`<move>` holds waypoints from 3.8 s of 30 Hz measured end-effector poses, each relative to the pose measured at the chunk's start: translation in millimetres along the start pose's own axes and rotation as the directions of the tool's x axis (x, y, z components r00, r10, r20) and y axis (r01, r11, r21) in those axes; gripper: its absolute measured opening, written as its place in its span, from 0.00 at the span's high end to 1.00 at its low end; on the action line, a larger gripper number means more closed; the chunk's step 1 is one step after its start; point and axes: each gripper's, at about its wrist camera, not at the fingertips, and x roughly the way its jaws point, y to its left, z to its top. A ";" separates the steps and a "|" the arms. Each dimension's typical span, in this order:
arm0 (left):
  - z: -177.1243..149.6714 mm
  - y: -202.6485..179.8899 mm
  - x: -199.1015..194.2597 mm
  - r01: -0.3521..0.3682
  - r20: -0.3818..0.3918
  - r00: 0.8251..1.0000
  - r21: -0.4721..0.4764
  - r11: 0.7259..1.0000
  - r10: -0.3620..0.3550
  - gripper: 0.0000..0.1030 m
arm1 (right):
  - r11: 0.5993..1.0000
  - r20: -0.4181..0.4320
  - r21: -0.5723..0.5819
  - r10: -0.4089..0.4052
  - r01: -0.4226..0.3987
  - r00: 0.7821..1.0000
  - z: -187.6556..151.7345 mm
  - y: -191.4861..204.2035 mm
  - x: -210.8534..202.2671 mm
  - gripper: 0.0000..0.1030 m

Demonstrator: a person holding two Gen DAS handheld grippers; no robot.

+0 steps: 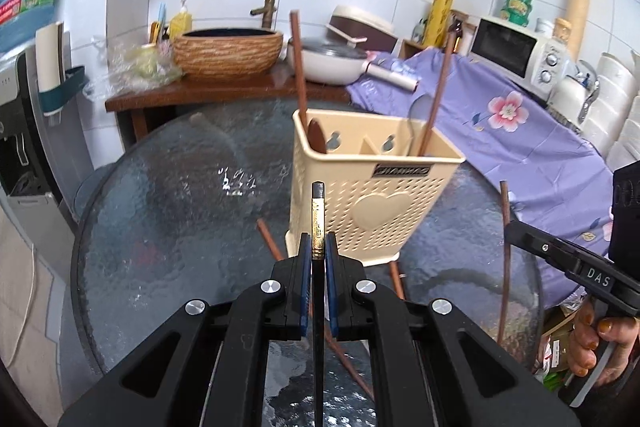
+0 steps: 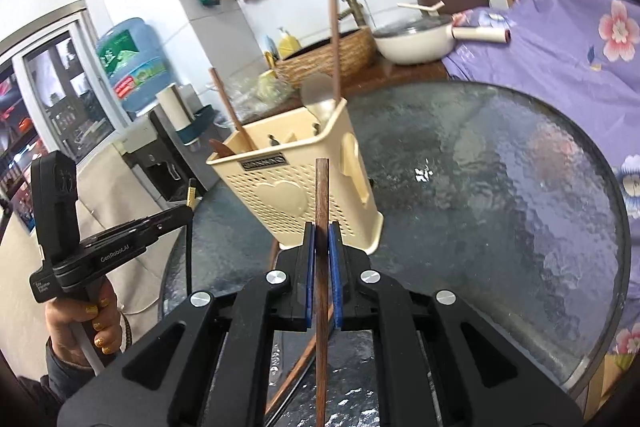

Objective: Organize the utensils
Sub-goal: 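Lower black chopstick into the holder with left tool while right tool inserts the wooden chopstick, then open both tools to release the chopsticks and withdraw toward the table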

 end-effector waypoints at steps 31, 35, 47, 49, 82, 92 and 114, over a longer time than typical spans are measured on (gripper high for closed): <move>30.2 -17.0 -66.9 0.097 0.133 0.986 0.068 0.993 -0.105 0.94 | 0.979 0.116 -0.200 0.053 -0.029 0.992 47.6 59.5 -58.1 0.93; 42.1 -22.3 -74.9 0.108 0.154 0.981 0.084 0.991 -0.120 0.94 | 0.976 0.125 -0.217 0.057 -0.029 0.991 63.1 67.9 -58.5 0.93; 121.5 -31.3 -112.4 0.100 0.322 0.939 0.069 0.993 -0.117 0.94 | 0.965 0.253 -0.262 0.047 0.021 0.966 147.7 101.9 -77.3 0.93; 134.9 -29.3 -114.0 0.090 0.348 0.932 0.046 0.995 -0.100 0.94 | 0.964 0.288 -0.262 0.036 0.042 0.957 161.4 106.3 -77.9 0.93; 87.3 -15.2 29.4 -0.044 0.161 0.986 -0.028 0.999 0.048 0.94 | 0.953 0.207 -0.242 -0.131 0.181 0.970 109.4 63.5 38.8 0.93; 86.8 -17.6 18.4 -0.040 0.190 0.981 -0.012 0.999 0.042 0.69 | 0.957 0.242 -0.227 -0.127 0.183 0.962 108.0 58.9 30.4 0.61; 11.0 24.2 -15.5 -0.085 0.114 0.989 -0.069 0.994 0.092 0.19 | 0.971 0.044 -0.146 -0.186 0.190 0.982 15.6 27.5 2.7 0.49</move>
